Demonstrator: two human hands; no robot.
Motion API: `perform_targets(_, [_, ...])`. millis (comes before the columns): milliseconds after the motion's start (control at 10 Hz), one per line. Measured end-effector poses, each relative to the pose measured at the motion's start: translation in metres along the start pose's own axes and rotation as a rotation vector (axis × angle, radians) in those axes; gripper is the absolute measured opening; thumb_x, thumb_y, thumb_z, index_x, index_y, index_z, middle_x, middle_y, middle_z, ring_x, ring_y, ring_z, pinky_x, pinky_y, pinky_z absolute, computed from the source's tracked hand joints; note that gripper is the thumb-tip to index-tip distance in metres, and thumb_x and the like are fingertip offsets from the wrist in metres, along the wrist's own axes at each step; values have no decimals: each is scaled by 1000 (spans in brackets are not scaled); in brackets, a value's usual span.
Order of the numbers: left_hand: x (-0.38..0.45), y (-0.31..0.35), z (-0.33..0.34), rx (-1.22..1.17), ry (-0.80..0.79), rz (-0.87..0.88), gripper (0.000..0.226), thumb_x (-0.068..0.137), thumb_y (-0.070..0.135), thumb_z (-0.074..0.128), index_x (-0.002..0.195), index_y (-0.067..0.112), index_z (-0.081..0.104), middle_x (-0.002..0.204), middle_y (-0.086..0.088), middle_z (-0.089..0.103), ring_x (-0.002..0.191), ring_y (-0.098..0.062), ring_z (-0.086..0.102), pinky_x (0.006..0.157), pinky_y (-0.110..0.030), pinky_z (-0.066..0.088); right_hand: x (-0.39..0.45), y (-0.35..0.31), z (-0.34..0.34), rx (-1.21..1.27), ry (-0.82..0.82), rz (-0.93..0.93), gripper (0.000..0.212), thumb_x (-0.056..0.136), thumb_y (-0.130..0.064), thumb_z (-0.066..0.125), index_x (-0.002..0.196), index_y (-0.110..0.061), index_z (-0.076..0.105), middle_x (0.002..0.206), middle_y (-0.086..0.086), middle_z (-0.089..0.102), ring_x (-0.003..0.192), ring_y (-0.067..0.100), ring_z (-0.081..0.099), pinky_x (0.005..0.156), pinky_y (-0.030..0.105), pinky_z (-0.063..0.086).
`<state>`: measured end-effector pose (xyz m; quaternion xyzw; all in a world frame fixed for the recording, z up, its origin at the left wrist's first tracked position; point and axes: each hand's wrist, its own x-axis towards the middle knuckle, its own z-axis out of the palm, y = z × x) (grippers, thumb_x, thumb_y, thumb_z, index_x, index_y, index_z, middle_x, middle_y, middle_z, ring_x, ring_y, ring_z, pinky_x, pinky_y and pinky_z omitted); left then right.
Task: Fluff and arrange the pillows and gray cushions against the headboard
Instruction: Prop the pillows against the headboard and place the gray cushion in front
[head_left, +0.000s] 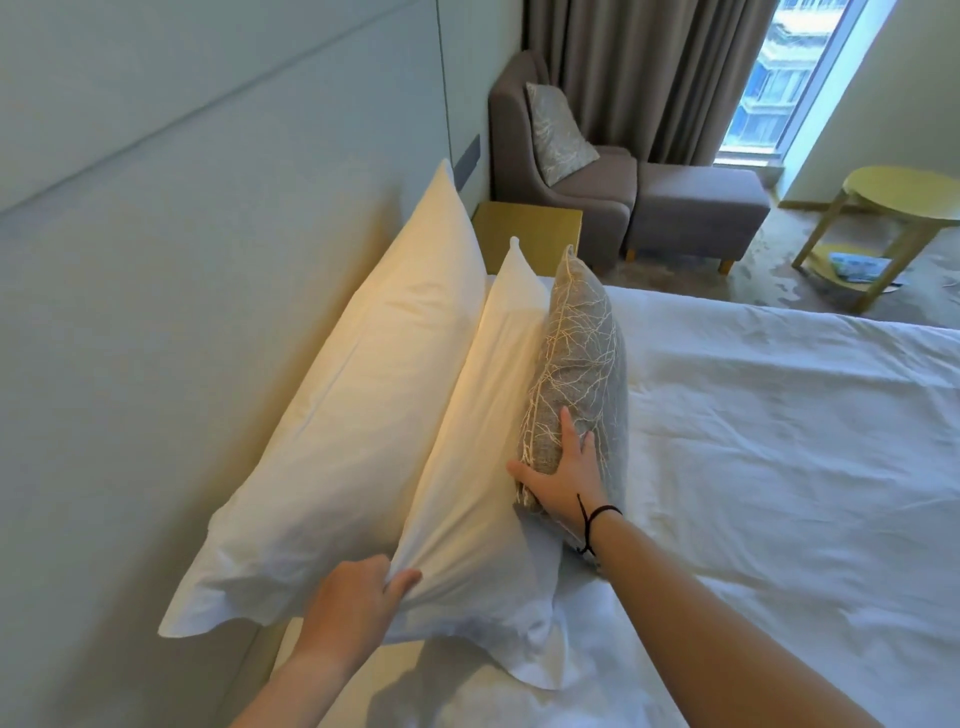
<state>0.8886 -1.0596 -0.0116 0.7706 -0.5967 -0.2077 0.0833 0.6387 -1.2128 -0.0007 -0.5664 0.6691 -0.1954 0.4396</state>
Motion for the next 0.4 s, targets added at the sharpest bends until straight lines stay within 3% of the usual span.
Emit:
perform_targets(100, [-1,-4,2,9,38,27,56,90,67,48,61,19,41,55,-2,50,52,-15,50,47,-33,28,-12,1,-13,77,-48,-10,113,68,-65,75,150,-49,0,164,6,-3,150,25,5,117,52,20])
perform_targets(200, [-3,-3,1,25,62,37,50,90,66,46,66,23,42,58,0,52,51,-12,49,45,-32,29,-41,5,-23,190,-86,7,109,70,-63,75,151,-45,4,162,-2,17,145,25,24,110,44,36])
perform_targets(300, [-6,8,-1,5,82,28,45,90,61,50,68,22,42,65,2,52,55,-11,48,45,-30,27,-75,11,-22,232,-62,38,100,77,-58,73,153,-40,11,158,-7,27,140,18,34,96,28,37])
perform_targets(400, [-4,21,-7,-111,94,56,41,91,52,56,67,22,42,65,2,50,54,-13,47,46,-30,27,-116,-1,-29,382,17,63,71,89,-36,69,150,-25,33,132,0,56,109,17,57,82,26,46])
